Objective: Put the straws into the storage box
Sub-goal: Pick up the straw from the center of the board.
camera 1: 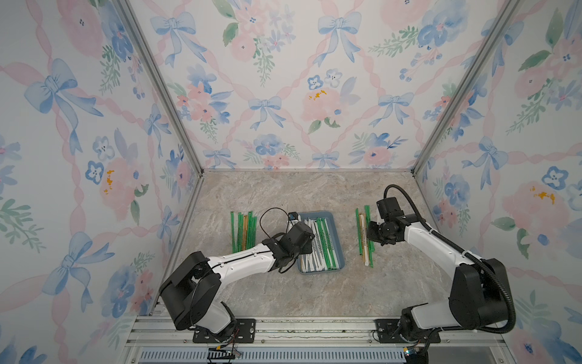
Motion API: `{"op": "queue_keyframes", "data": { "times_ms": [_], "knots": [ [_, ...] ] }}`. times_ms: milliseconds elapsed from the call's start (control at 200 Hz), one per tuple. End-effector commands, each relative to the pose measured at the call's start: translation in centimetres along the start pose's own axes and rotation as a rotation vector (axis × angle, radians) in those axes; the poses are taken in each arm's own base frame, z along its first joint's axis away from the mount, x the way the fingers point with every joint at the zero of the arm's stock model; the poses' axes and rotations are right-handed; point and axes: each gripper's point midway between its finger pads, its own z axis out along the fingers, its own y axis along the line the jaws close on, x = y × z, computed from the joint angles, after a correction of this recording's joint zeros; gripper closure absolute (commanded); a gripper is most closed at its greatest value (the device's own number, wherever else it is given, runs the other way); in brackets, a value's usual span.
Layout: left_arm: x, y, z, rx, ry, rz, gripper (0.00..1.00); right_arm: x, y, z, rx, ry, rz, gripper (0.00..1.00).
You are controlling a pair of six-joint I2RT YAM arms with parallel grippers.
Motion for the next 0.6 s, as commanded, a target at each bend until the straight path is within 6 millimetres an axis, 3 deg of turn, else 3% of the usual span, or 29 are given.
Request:
{"op": "queue_keyframes", "data": {
  "times_ms": [0,250,595],
  "knots": [
    [-1.4,0.7,-0.7,-0.018,-0.045,0.017,0.49,1.1,-0.8,0.5,0.049,0.047,-0.027,0.77],
    [-1.7,2.1,-1.1,-0.039,-0.058,-0.004,0.44,2.3,-0.5,2.2,0.065,0.097,-0.053,0.78],
    [-1.6,3.9,-1.6,-0.066,-0.071,-0.023,0.39,2.4,-1.9,4.0,0.145,0.116,-0.05,0.8]
  ]
}}
